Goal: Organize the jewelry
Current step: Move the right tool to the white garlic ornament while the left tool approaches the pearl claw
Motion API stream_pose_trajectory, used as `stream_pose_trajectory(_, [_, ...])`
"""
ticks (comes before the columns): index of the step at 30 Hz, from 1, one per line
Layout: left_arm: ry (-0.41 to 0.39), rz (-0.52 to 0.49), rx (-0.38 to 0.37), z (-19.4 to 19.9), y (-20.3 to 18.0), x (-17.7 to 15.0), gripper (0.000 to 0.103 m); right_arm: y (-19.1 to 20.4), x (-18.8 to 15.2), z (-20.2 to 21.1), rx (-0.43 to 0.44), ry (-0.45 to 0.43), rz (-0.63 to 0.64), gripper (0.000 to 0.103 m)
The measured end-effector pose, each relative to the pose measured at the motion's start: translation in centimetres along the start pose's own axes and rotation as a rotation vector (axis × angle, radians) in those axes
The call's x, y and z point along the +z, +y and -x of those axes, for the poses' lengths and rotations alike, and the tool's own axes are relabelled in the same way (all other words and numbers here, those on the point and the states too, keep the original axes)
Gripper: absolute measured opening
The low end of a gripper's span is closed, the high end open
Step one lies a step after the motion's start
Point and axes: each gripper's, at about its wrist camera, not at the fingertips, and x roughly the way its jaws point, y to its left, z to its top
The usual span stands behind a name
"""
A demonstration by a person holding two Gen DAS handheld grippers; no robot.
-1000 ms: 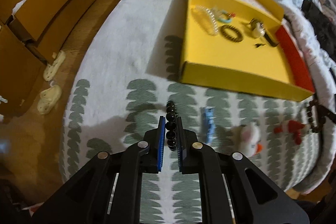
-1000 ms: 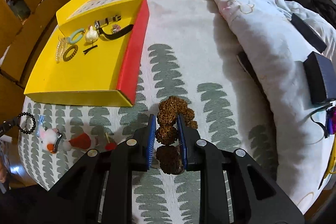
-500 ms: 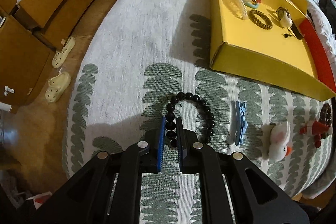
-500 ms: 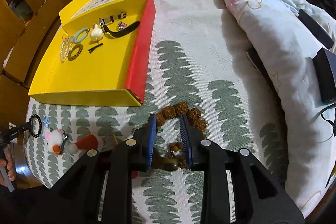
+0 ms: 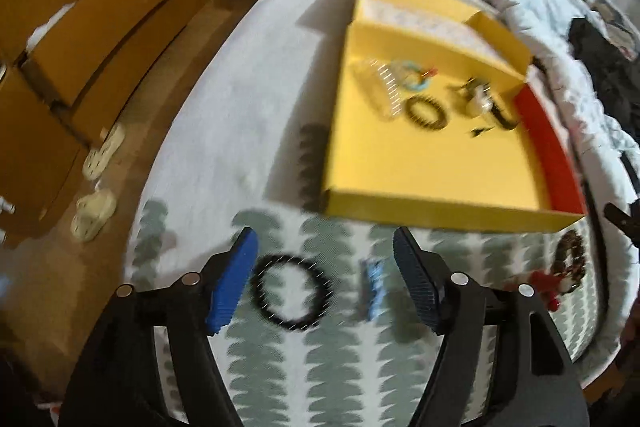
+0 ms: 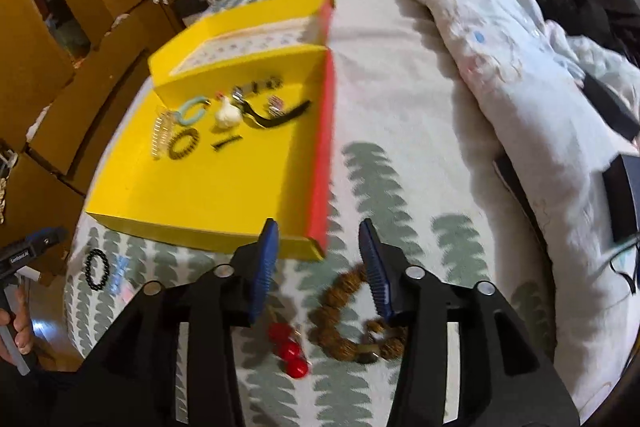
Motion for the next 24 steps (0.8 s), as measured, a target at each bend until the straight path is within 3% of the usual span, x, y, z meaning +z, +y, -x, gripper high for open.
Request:
stream_pose_trajectory(2, [-0.044,-0.003,-0.020,0.2,-1.0,0.7,0.080,1.1,0.5,0.3,0.014,-0.035,0.023,0.048])
stream_pose_trajectory(5, [-0.057,0.010,-0.081,0.2,-2.3,2.4,0.080,2.5,1.1,0.3,0.055,-0.082,0.057,0.054])
stream_pose_trajectory(11, [-0.111,0.059,-0.177,-1.7,-4.5,5.6,0.083,5.0,2.9,-1.6,0.061,-0.117,0.140,0.055])
stream_pose_trajectory(17, [-0.085,0.084,-0.181,-4.6,-5.0,7.6,0.083,6.5,5.0,-5.0,0.049,-0.091,0.205,0.054])
stream_pose_trajectory(24, [-0.033,0.125,-0.171,-7.2,-4.3,9.2,0.083,6.9,7.1,-7.8,0.112,-0.042,0.174,0.055])
